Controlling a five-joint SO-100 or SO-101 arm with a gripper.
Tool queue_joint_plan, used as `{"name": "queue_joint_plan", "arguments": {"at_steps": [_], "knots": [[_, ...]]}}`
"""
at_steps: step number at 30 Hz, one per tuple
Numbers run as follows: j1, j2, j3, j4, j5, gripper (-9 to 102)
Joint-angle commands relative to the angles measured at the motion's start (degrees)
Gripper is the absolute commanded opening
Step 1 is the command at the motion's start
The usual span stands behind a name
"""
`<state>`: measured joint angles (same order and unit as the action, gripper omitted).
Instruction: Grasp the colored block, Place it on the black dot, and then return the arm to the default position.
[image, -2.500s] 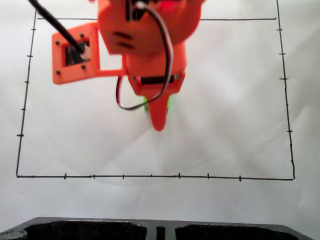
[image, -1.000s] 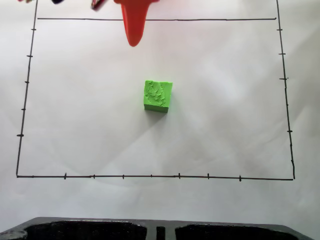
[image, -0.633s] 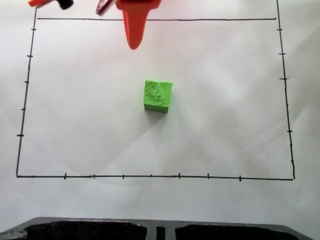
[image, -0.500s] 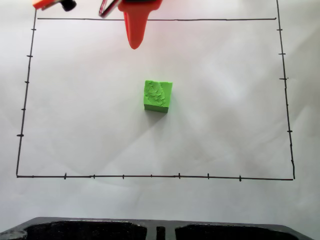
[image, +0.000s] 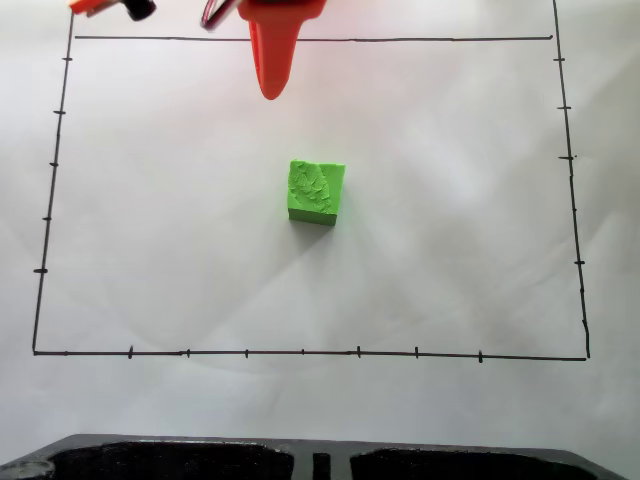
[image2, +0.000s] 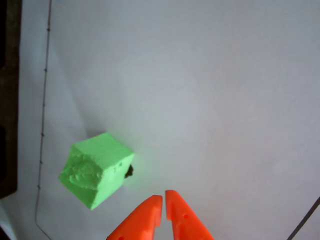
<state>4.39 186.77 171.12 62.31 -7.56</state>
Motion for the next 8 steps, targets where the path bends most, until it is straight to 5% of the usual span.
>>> {"name": "queue_joint_plan", "arguments": {"at_steps": [1,8], "knots": [[0.3,0.5,-0.3,-0.7,0.4,0],[0.1,0.5,-0.1,-1.2,2.9,0]]}}
